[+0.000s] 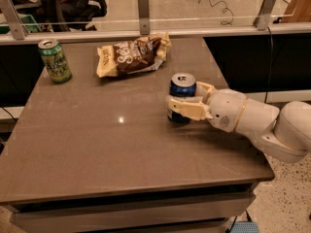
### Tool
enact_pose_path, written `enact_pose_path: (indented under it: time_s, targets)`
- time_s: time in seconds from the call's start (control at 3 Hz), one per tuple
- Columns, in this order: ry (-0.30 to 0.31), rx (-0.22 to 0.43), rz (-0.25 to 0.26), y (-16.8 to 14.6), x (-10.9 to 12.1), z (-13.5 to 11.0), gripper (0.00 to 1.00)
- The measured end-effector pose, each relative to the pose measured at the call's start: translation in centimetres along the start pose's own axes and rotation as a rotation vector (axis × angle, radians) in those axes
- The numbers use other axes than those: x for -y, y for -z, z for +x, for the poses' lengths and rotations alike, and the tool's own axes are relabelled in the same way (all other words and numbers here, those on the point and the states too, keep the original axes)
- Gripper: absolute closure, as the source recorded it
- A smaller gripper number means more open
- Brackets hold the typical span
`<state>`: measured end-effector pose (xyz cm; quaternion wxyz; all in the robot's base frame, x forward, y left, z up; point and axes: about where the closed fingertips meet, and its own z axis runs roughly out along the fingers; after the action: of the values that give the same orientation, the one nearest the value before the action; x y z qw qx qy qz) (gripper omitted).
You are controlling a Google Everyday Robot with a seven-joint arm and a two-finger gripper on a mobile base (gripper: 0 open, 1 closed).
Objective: Place pepsi can upright
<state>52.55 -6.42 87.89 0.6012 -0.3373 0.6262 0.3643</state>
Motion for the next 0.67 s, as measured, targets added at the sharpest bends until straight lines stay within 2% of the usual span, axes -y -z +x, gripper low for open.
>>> enact_pose_path:
  time_s: [0.33,0.67]
  targets:
    - [0.000,0.000,0.000,0.01,0.00,-0.03,0.12]
    - [0.003,-0.013,-0.001,0.88,0.05,0.08,0.00]
